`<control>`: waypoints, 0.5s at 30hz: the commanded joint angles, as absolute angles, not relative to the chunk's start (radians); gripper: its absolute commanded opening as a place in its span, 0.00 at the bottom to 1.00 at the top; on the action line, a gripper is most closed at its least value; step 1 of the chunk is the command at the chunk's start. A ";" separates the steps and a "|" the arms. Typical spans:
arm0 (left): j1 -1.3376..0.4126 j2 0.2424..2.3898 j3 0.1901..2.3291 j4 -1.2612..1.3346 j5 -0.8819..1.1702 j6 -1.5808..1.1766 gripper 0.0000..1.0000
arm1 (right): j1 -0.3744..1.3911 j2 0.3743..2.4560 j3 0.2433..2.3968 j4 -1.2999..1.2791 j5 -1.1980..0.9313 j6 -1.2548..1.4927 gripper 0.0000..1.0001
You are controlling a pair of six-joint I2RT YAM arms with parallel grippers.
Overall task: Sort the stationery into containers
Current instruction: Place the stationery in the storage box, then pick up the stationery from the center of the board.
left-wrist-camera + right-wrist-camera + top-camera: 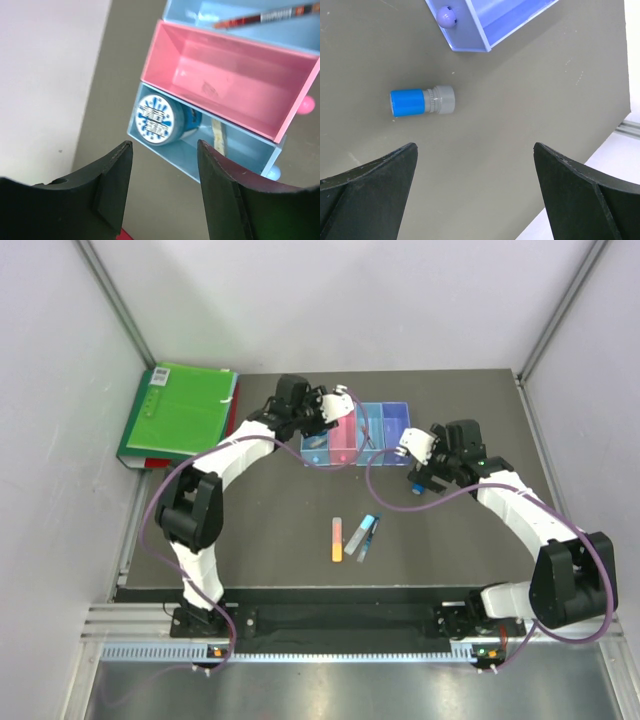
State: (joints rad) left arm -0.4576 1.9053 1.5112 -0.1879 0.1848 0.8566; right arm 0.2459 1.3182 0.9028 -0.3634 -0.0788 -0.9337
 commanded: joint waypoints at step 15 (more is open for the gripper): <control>-0.469 1.701 1.399 -0.140 0.201 0.824 0.60 | 0.218 1.388 0.925 -0.463 -0.170 -0.970 1.00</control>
State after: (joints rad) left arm -0.4656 1.7809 1.4250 -0.1791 0.2077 0.8314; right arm 0.2455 1.3628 0.9028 -0.5247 -0.1719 -1.0386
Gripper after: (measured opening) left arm 0.598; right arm 0.996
